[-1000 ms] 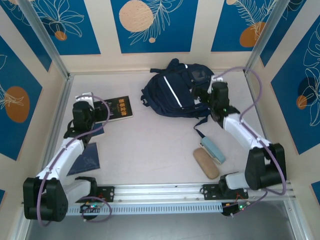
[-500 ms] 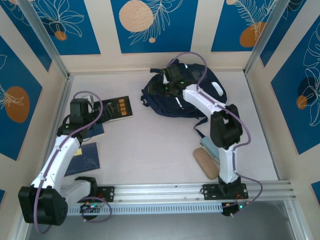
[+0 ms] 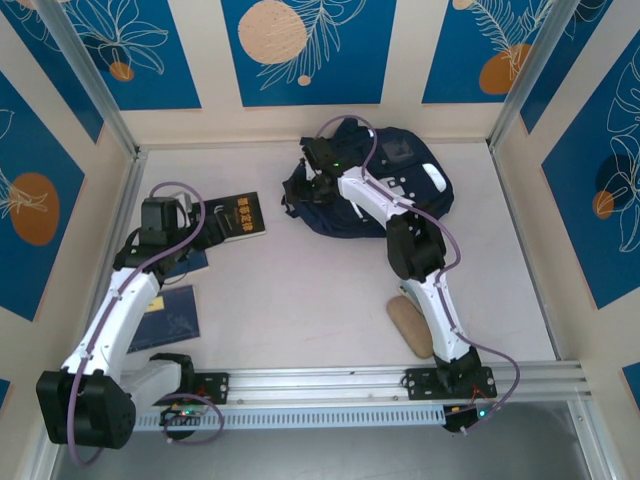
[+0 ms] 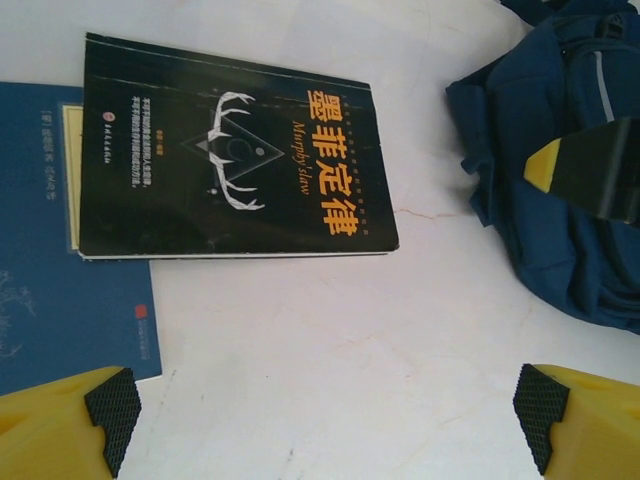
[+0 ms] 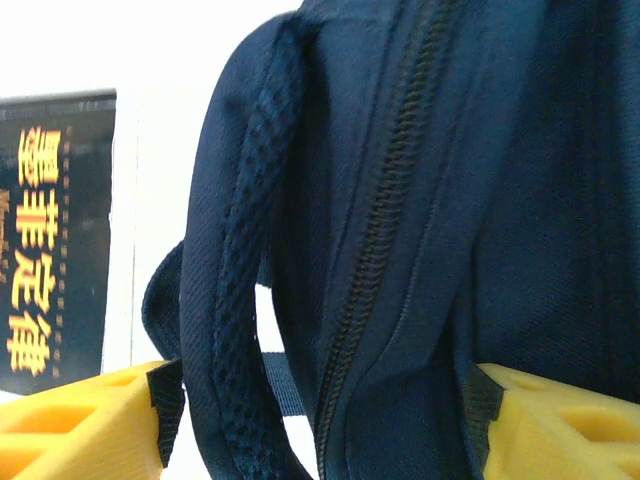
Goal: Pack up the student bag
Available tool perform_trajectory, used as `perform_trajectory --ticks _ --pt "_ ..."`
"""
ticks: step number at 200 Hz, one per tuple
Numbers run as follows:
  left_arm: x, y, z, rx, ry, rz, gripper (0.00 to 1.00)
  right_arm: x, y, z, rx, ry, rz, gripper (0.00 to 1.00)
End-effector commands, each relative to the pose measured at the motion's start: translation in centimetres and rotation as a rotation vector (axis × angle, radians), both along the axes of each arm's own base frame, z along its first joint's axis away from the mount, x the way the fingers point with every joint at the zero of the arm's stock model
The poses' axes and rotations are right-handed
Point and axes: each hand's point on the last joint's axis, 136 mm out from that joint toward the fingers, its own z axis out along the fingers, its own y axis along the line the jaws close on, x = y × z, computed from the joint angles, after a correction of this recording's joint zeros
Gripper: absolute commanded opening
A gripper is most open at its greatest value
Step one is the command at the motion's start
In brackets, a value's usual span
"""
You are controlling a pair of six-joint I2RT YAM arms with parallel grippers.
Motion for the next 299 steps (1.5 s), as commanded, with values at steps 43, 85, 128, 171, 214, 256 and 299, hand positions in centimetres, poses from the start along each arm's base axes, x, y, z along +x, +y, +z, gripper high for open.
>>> perform_trajectory --ticks 43,85,128,171,214,256,299 --pt "2.0 -2.4 1.2 -0.085 -0.001 -0.072 0.96 -14.8 -0.6 -3.3 0.051 0.219 0.369 0.73" --pt "3.3 -5.5 0.2 -0.081 0.039 -0.144 0.94 -20.8 -3.3 -0.7 0.083 0.211 0.397 0.72" --pt "4.7 -11.9 -0.9 -0.11 0.091 -0.262 0.89 -17.3 -7.6 7.3 0.157 0.021 0.13 0.74" --pt "6.1 -21.7 -2.9 -0.157 0.176 -0.455 0.72 -13.6 -17.3 7.5 0.145 0.014 -0.317 0.74" --pt "8.4 -27.6 -6.1 -0.11 0.253 -0.504 0.61 -11.9 -24.6 3.4 0.118 0.157 -0.599 0.74" --pt "9.3 -29.2 -10.2 -0.075 0.33 -0.522 0.59 -9.7 -26.2 -0.7 0.063 0.26 -0.63 0.73" --pt "6.7 -25.3 -15.2 0.07 0.436 -0.476 0.57 -8.8 -22.5 -3.6 0.089 0.344 -0.503 0.72"
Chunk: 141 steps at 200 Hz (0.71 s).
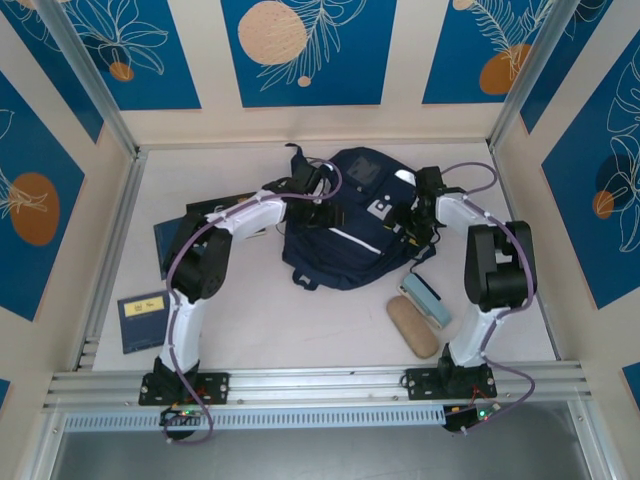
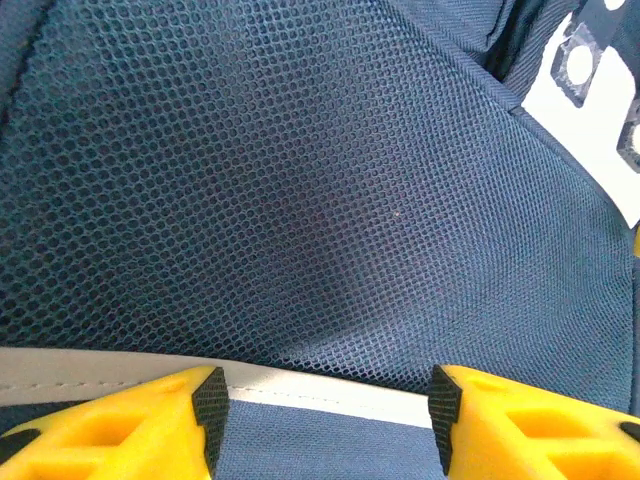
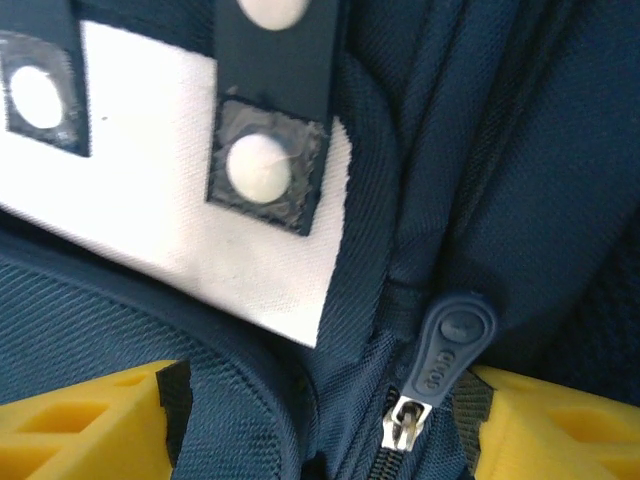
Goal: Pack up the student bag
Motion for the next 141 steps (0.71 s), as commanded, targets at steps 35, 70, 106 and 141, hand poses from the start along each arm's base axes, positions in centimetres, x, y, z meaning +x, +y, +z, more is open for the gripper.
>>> perform_trajectory --ticks 35,70,106,141 --pt "-6.7 8.1 -6.2 0.235 0.141 0.052 0.57 0.0 8.1 -1.5 0.123 0.031 0.221 0.71" --pt "-9.5 11.0 -5.3 0.3 0.136 0.037 0.58 -1.2 11.8 -1.0 0.156 0.042 0.286 0.7" --pt "-8.9 12.0 -0.1 0.354 0.027 0.0 0.64 -1.3 11.5 3.0 0.172 -0.045 0.274 0.71" --pt "-8.6 9.8 5.1 0.404 -0.106 -0.045 0.69 -1.2 7.8 7.7 0.189 -0.163 0.173 0.84"
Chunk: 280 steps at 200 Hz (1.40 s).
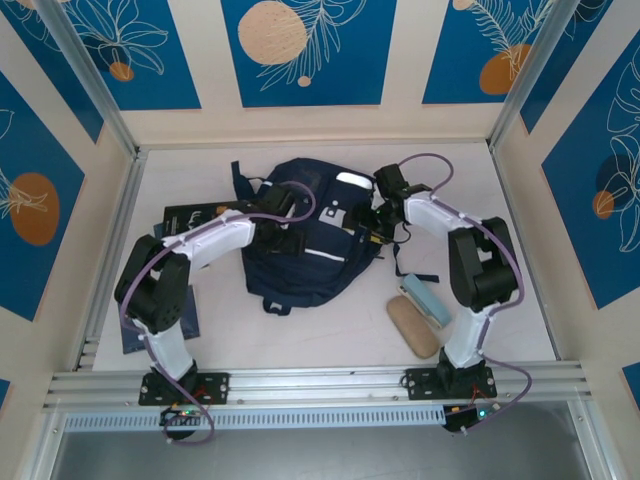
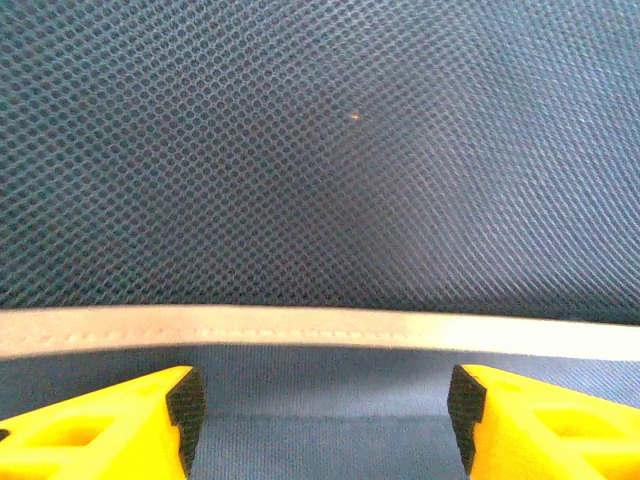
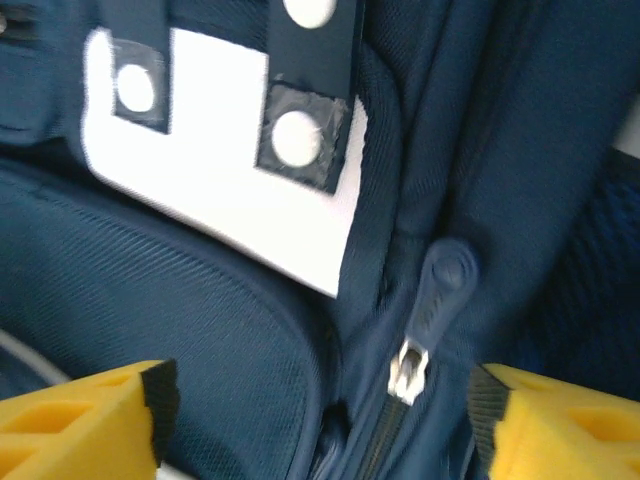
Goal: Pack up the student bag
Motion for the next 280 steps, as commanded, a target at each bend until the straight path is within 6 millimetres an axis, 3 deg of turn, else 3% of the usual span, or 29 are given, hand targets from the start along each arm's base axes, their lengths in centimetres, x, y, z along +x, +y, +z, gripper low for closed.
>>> perform_trajectory --ticks 1,27,50,103,129,168,238,253,280 --pt "-0.9 -0.9 4.3 0.081 -0.077 -0.075 0.69 -0.1 -2.5 4.3 0.064 -0.075 -0.078 0.84" --pt "-1.5 -3.8 5.4 0.177 -0.136 -0.147 0.69 -0.6 -5.6 4.7 0.054 -0.085 -0.154 0.9" --pt "-2.1 -6.6 4.7 0.247 -0.146 -0.233 0.67 -1.1 -7.9 4.1 0.043 -0.076 -0.205 0.95" --pt "-4.2 -11.2 1.7 0.299 -0.096 -0.375 0.56 -1.8 -9.7 3.3 0.039 -0.061 -0.253 0.98" --pt "-5.1 -11.6 0.3 0.329 -0.07 -0.411 0.55 -1.9 -9.9 2.9 0.042 -0.052 -0.266 0.98" --pt "-4.7 -11.8 -1.0 0.367 -0.079 -0.444 0.5 -1.8 -10.2 2.6 0.041 -0.031 -0.296 0.95" --pt "-3.8 -11.7 -2.3 0.44 -0.096 -0.496 0.55 -2.2 -10.6 2.4 0.033 -0.018 -0.319 0.94" --pt "-3.1 -11.2 -2.4 0.484 -0.114 -0.475 0.52 -2.2 -10.6 2.3 0.032 -0.018 -0.317 0.94" --pt "-2.5 -10.8 -1.6 0.51 -0.152 -0.456 0.38 -2.2 -10.6 2.6 0.027 -0.033 -0.302 0.93"
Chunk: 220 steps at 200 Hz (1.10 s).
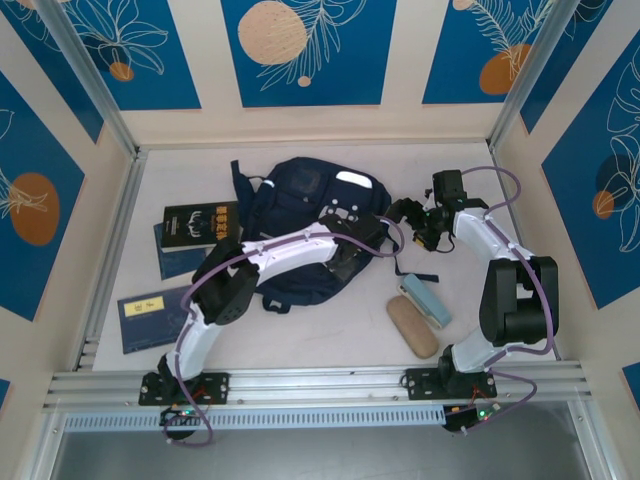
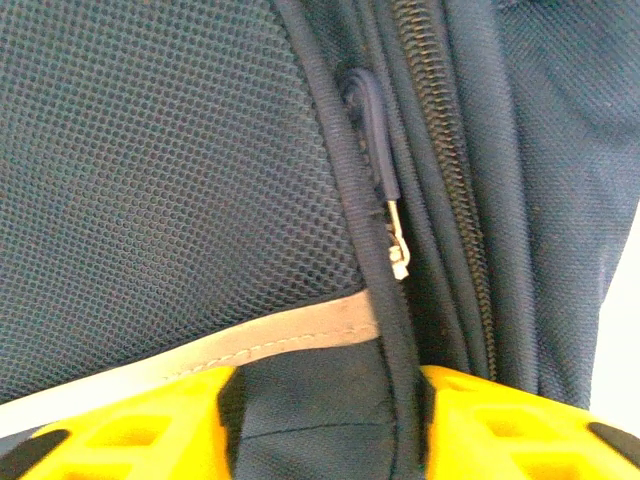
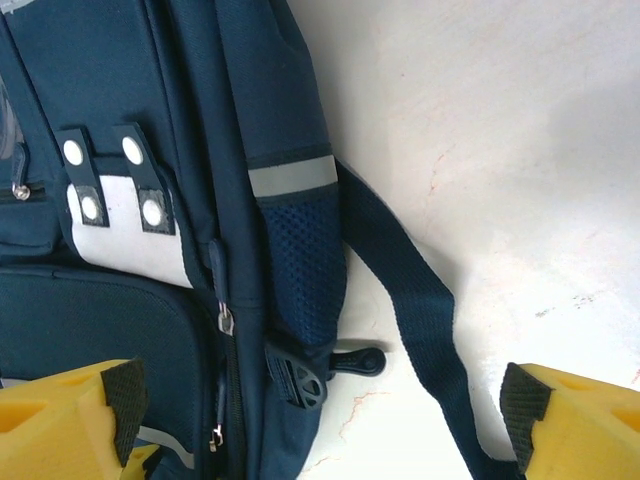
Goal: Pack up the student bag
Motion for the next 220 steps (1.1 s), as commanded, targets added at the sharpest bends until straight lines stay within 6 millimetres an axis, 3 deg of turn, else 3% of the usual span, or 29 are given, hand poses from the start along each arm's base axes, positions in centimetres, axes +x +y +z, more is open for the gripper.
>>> perform_trajectory --ticks 1,33,75,106,132,177,220 --pt "1.1 1.0 0.6 0.069 -0.07 0.009 0.37 -0.8 -0.3 0.2 -0.006 0.001 -0.001 0.93" --pt "1.9 1.3 3.8 0.049 -0.152 -0.001 0.12 -0.6 -0.2 1.1 -0.03 -0.06 0.056 0.88" --pt "3.2 3.2 9.7 0.028 -0.305 0.031 0.0 -0.1 0.4 2.7 -0.079 -0.189 0.178 0.84" --pt "4.2 5.1 14.7 -0.035 -0.405 0.076 0.0 -0.2 2.3 4.1 -0.07 -0.29 0.265 0.84" --pt "4.7 6.7 17.6 -0.116 -0.43 0.116 0.0 -0.7 4.4 4.6 -0.046 -0.335 0.349 0.83" --pt "6.1 7.8 19.9 -0.251 -0.414 0.172 0.0 -2.3 8.9 5.6 0.008 -0.441 0.521 0.7" --pt "7.0 8.2 21.2 -0.293 -0.427 0.199 0.0 -3.3 10.8 5.9 0.031 -0.597 0.596 0.49"
